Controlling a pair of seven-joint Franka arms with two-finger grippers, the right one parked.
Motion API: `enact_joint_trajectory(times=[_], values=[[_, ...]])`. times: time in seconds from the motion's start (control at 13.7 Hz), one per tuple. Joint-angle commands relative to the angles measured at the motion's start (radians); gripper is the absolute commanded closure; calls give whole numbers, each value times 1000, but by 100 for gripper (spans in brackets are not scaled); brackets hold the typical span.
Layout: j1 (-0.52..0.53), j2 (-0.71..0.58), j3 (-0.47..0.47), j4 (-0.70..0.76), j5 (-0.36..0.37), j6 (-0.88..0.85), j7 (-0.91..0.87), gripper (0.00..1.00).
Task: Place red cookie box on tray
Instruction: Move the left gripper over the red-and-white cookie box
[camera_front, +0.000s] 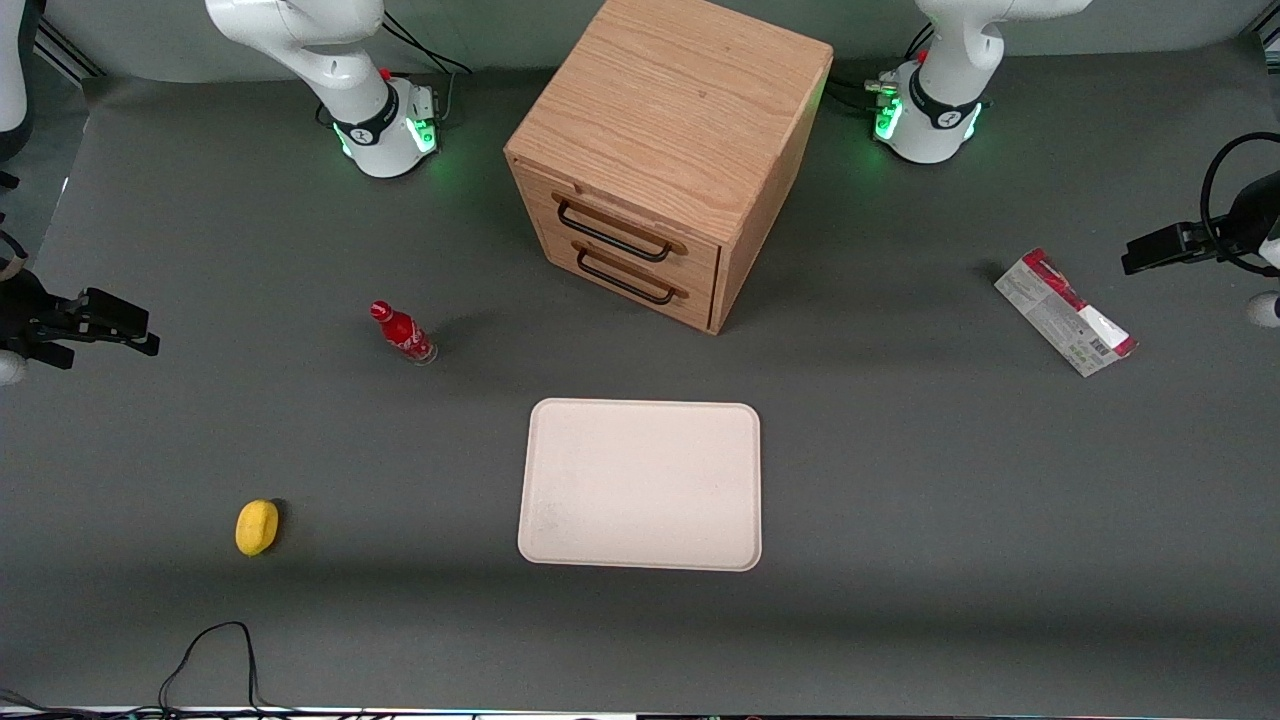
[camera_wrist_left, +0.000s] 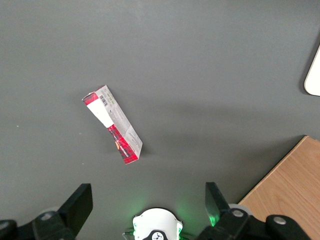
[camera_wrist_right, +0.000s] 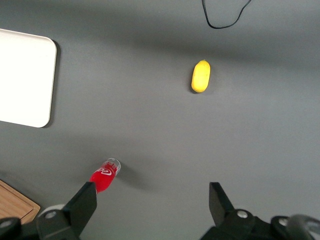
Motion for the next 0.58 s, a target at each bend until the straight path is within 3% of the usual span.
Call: enact_joint_trajectory(times=[0.0,0.15,0.51], values=[[21,11,-4,36,14,-42,4,0],[41,9,0,39,14,-59,4,0],[220,8,31,28,12,-115,5,0]])
